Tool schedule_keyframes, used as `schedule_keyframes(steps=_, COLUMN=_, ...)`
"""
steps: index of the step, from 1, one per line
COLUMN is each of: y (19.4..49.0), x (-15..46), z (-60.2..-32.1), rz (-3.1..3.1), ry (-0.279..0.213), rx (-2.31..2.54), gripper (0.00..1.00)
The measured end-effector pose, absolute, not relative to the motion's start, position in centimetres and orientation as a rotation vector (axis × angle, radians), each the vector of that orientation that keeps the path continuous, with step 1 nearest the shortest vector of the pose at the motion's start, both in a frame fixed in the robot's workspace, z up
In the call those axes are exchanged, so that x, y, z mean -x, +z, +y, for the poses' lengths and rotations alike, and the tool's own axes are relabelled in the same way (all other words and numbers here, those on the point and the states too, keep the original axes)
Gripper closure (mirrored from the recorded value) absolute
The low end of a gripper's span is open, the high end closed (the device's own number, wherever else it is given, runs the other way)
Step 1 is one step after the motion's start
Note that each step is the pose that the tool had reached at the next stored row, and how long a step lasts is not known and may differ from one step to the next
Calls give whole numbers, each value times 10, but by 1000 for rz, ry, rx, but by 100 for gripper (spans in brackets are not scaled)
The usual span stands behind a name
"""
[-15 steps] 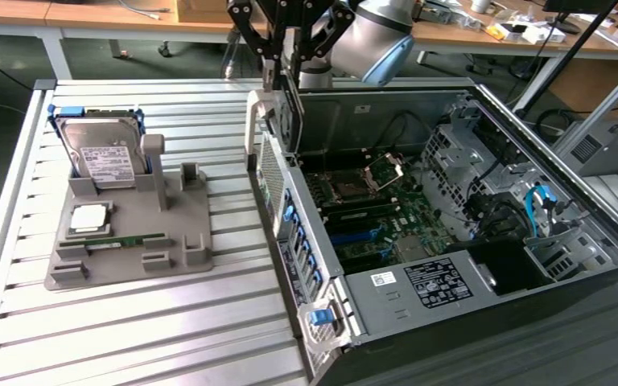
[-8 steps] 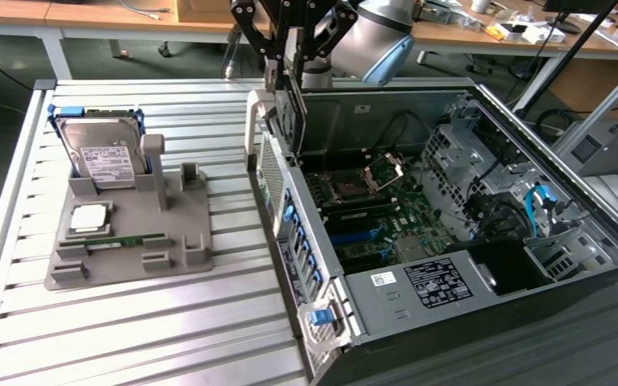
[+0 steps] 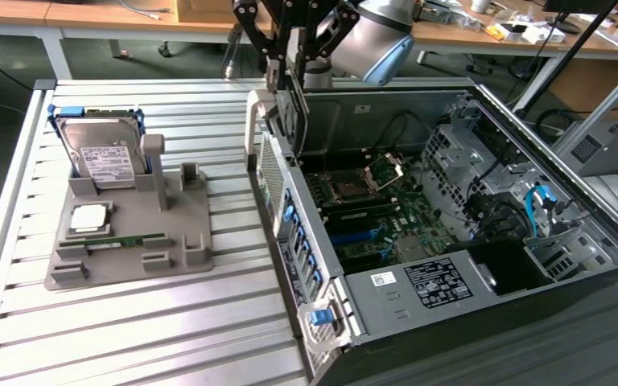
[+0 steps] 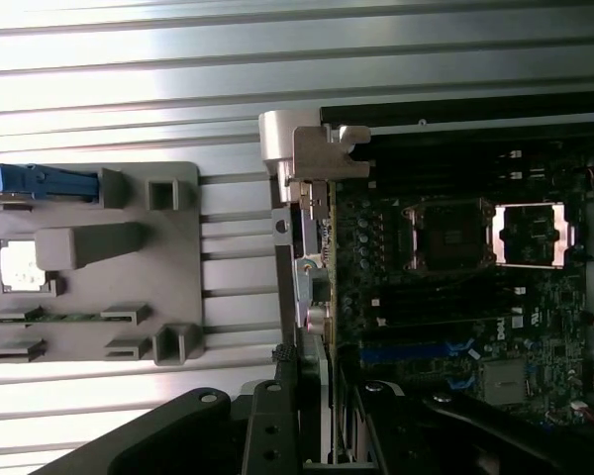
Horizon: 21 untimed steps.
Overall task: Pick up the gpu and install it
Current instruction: 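Pick up the gpu and move the gpu toward the slot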
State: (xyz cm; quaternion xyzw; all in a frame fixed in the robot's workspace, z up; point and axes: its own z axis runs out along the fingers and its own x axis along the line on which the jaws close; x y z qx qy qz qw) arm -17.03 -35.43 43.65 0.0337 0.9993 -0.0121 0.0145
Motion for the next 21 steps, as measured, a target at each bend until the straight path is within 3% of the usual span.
schedule_keyframes(steps=21, y=436, x=162, z=-354, rz=3111, ry=-38, rx=-105, gripper=73)
